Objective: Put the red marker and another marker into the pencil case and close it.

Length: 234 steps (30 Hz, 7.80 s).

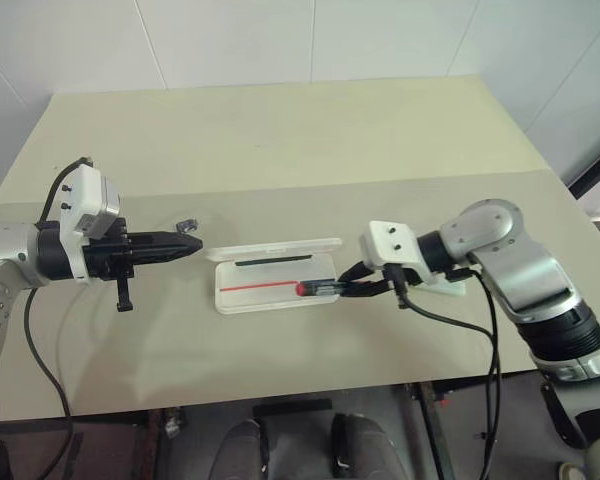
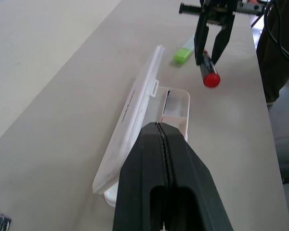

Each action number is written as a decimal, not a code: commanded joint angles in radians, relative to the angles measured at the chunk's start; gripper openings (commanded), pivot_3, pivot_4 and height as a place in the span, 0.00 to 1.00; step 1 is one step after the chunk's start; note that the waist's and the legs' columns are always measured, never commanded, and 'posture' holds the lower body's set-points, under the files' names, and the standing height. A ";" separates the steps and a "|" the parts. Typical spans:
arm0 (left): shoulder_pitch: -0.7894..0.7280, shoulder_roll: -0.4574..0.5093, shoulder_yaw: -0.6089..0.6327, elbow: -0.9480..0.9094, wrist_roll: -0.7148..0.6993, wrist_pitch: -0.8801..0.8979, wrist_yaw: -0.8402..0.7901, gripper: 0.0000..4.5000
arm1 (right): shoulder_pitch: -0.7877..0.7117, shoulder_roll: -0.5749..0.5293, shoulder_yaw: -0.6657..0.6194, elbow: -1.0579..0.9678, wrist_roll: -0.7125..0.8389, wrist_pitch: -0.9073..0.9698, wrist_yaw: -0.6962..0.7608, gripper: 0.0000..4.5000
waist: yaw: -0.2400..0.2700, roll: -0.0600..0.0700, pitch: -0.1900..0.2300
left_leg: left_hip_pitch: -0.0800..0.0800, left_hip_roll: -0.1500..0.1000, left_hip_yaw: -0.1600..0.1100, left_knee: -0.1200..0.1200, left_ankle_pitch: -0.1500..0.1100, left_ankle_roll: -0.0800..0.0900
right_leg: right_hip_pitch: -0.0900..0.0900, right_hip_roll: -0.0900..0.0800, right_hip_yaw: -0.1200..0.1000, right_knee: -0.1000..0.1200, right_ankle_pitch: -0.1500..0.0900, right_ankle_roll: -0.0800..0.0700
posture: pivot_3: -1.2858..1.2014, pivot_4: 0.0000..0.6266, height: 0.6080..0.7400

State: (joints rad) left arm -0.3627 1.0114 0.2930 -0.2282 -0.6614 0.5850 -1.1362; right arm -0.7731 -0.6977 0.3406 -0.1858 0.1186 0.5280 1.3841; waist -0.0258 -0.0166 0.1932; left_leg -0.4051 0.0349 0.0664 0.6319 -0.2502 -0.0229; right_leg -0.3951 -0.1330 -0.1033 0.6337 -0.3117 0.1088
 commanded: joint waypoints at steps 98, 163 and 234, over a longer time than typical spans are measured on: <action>0.038 0.095 0.155 0.028 -0.036 0.025 -0.022 0.00 | -0.066 -0.068 -0.030 0.265 -0.015 -0.116 -0.123 0.42 | -0.001 -0.003 0.000 | 0.000 0.000 0.002 0.000 -0.001 0.001 | -0.001 0.000 0.001 -0.001 0.000 0.000 | 0.52 0.24 1.00; 0.125 0.125 0.190 -0.028 -0.062 -0.011 -0.114 0.00 | 0.147 -0.226 -0.127 0.135 -0.079 -0.133 -0.020 0.24 | 0.001 -0.004 0.000 | 0.000 0.004 0.005 0.001 -0.003 0.000 | -0.001 0.003 0.002 -0.003 0.001 -0.003 | 0.52 0.24 1.00; 0.006 0.102 0.067 0.025 -0.019 -0.059 -0.104 0.00 | -0.092 0.316 0.253 0.094 -0.238 -0.104 -0.251 0.69 | -0.002 -0.005 0.000 | -0.001 0.004 0.004 0.003 -0.003 0.000 | -0.002 0.004 0.002 0.001 0.001 -0.003 | 0.52 0.24 1.00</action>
State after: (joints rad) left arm -0.3453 1.1110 0.3354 -0.1838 -0.6665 0.5249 -1.2426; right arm -0.8679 -0.3854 0.5923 -0.0704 -0.1181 0.4291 1.1326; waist -0.0281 -0.0211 0.1930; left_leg -0.4057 0.0393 0.0707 0.6351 -0.2534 -0.0233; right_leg -0.3969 -0.1292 -0.1011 0.6341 -0.3107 0.1060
